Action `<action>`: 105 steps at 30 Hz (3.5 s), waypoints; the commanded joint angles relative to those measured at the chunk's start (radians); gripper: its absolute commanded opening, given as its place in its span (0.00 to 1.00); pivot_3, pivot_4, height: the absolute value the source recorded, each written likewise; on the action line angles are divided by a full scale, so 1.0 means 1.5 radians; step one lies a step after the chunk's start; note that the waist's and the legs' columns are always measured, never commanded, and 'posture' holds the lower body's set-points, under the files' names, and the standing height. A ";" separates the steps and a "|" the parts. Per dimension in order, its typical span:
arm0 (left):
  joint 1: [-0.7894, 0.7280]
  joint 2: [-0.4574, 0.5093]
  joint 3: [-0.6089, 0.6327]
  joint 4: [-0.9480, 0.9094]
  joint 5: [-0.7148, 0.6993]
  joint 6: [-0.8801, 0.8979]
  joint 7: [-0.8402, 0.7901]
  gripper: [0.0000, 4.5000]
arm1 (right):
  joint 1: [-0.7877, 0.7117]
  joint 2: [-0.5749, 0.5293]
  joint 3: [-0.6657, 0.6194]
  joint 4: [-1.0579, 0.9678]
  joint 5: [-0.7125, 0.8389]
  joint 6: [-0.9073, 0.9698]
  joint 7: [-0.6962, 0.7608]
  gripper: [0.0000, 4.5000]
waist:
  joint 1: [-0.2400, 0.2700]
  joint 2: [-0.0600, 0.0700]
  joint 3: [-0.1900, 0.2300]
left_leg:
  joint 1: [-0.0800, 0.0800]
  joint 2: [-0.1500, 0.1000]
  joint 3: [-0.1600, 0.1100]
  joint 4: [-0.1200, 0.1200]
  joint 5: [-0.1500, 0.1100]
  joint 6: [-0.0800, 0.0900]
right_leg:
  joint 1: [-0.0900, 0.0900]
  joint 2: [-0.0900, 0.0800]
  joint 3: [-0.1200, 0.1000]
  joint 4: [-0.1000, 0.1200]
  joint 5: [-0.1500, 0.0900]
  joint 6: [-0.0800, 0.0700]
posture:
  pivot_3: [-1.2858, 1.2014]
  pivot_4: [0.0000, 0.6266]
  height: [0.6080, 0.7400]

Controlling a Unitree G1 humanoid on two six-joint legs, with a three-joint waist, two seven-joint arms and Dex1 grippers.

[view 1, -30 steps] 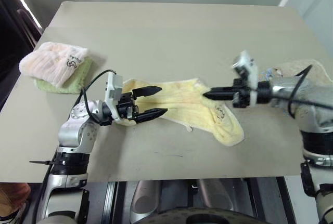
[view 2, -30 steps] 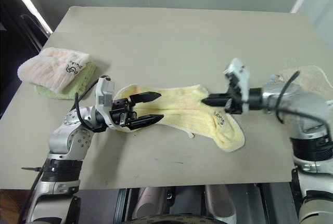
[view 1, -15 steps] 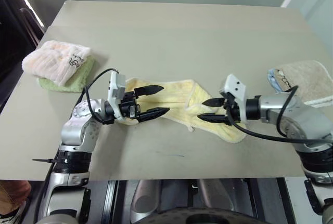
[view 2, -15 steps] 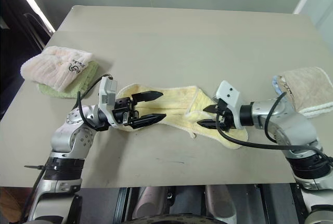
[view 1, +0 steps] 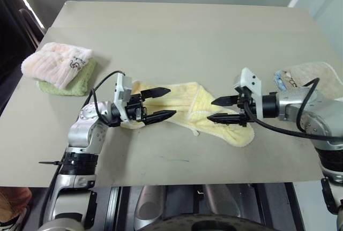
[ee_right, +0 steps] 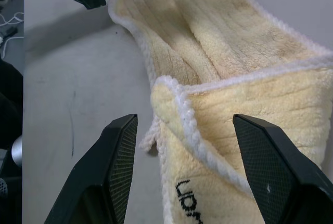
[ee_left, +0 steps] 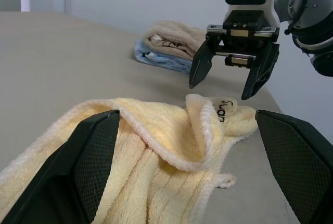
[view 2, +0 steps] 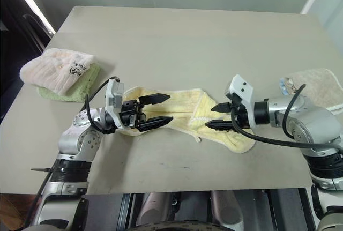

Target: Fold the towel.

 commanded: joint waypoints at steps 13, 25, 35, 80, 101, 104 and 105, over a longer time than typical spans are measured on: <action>0.035 0.020 0.029 -0.043 -0.009 -0.012 0.011 1.00 | -0.116 0.031 0.117 0.115 -0.046 -0.026 0.101 0.68 | -0.001 0.000 0.000 | -0.001 0.000 0.000 0.000 0.000 0.000 | -0.001 0.000 0.000 0.000 0.002 -0.004 | 0.52 0.24 0.68; 0.044 0.018 0.033 -0.044 -0.007 -0.026 0.022 1.00 | -0.147 0.068 0.159 0.170 -0.087 -0.035 0.125 0.42 | -0.001 0.000 0.000 | -0.001 0.000 0.000 0.000 0.000 0.000 | -0.001 0.000 0.000 0.000 0.002 -0.005 | 0.52 0.24 0.68; 0.046 0.018 0.034 -0.054 -0.010 -0.026 0.039 1.00 | -0.147 0.040 0.160 0.140 -0.107 -0.047 0.157 0.01 | -0.001 0.000 0.000 | -0.001 0.000 0.000 0.000 0.000 0.000 | -0.002 0.000 0.000 0.000 0.002 -0.005 | 0.52 0.24 0.68; -0.133 0.160 0.113 0.243 0.034 0.188 0.053 1.00 | -0.262 -0.111 -0.151 0.031 -0.001 0.024 -0.014 0.01 | 0.000 0.000 0.000 | -0.009 0.000 0.001 -0.001 0.001 -0.001 | -0.011 0.000 0.000 0.001 0.002 -0.004 | 0.52 0.24 0.68; -0.178 0.124 0.062 0.216 0.077 0.248 0.162 1.00 | -0.342 -0.151 -0.086 0.092 -0.029 -0.019 0.047 0.01 | 0.001 0.000 0.000 | -0.009 0.000 0.001 0.000 0.001 -0.001 | -0.011 0.000 0.000 0.002 0.002 -0.004 | 0.52 0.24 0.68; -0.187 0.124 0.068 0.220 0.073 0.263 0.164 1.00 | -0.345 -0.153 -0.085 0.094 -0.033 -0.021 0.052 0.01 | 0.001 0.000 0.000 | -0.010 0.000 0.001 0.001 0.001 -0.001 | -0.011 0.000 0.000 0.002 0.002 -0.004 | 0.52 0.24 0.68; -0.189 0.124 0.070 0.222 0.073 0.265 0.164 1.00 | -0.346 -0.153 -0.085 0.094 -0.034 -0.021 0.053 0.01 | 0.001 0.000 0.000 | -0.010 0.000 0.001 0.001 0.001 -0.001 | -0.011 0.000 0.000 0.002 0.002 -0.004 | 0.52 0.24 0.68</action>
